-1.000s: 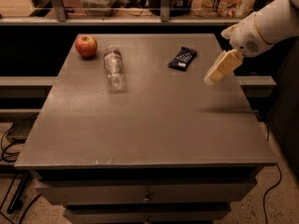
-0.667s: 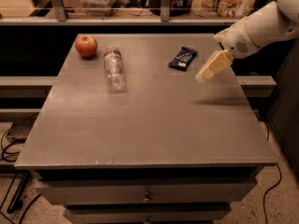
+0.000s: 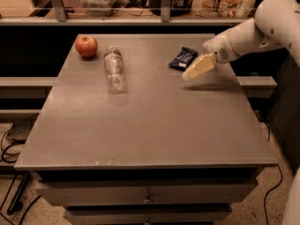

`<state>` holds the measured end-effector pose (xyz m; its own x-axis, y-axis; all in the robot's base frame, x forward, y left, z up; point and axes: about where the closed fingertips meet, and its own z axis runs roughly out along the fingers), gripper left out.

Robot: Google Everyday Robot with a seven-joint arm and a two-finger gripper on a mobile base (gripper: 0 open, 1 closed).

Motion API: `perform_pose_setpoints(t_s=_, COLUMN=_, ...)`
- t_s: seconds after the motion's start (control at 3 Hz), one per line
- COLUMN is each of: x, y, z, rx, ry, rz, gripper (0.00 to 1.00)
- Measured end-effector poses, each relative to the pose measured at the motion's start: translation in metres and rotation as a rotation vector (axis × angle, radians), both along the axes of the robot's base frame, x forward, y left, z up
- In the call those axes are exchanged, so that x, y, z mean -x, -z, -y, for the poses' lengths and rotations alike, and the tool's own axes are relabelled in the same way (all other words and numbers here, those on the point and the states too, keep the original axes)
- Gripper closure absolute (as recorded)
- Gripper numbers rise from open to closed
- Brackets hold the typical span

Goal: Pick rxbar blueberry

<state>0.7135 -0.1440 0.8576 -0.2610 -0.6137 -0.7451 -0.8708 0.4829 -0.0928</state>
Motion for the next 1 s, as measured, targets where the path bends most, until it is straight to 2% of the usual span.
perform_pose_setpoints(t_s=0.33, x=-0.014, y=0.012, z=-0.010, rx=-0.040, ry=0.019, rz=-0.009, gripper=0.00)
perform_pose_setpoints(t_s=1.0, x=-0.035, y=0.027, z=-0.036, rx=-0.160, ry=0.033, rz=-0.040, gripper=0.02)
